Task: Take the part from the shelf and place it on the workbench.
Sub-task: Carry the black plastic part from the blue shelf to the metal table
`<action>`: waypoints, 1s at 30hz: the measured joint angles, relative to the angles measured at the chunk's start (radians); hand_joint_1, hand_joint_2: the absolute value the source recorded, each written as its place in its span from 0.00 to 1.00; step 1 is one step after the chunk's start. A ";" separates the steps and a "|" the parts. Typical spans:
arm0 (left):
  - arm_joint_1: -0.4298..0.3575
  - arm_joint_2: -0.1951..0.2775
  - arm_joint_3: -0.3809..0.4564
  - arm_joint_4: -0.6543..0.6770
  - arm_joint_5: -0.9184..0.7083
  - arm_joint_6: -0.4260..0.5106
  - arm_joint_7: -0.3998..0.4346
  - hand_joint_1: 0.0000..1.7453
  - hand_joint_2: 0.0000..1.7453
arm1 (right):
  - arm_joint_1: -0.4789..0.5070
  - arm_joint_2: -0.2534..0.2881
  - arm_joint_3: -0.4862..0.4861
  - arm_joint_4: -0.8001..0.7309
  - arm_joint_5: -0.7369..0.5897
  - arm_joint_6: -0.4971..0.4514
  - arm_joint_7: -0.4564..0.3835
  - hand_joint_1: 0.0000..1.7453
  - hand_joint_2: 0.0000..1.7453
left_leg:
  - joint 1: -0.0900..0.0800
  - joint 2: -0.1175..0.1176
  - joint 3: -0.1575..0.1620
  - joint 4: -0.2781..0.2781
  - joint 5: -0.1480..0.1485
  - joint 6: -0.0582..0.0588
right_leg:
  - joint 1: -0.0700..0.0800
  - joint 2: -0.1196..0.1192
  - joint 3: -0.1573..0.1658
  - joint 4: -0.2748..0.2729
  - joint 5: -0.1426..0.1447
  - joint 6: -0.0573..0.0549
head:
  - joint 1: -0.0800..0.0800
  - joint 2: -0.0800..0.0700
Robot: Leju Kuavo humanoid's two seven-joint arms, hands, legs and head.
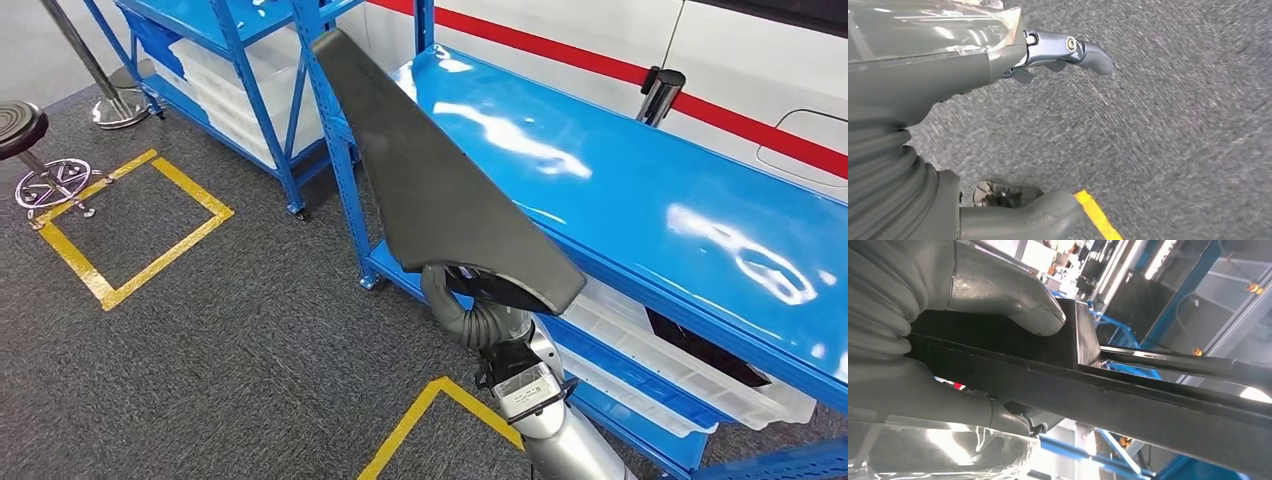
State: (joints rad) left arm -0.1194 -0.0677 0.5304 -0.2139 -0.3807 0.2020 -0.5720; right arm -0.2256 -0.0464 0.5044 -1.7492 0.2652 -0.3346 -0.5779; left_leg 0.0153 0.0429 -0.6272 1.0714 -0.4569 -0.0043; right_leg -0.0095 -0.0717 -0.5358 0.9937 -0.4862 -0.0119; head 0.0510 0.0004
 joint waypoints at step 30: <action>0.014 0.007 0.009 0.000 -0.023 0.000 -0.047 0.00 1.00 | 0.076 0.006 -0.010 -0.027 0.002 -0.023 -0.031 1.00 1.00 | 0.001 -0.012 -0.028 0.044 -0.015 0.000 | -0.001 0.002 -0.013 0.013 0.000 -0.002 | -0.001 0.000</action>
State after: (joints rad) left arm -0.1055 -0.0611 0.5389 -0.2139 -0.4039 0.2017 -0.6185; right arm -0.1500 -0.0402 0.4949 -1.7762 0.2670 -0.3575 -0.6087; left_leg 0.0165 0.0307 -0.6555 1.1150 -0.4723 -0.0048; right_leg -0.0103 -0.0697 -0.5491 1.0064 -0.4861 -0.0136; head 0.0501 0.0004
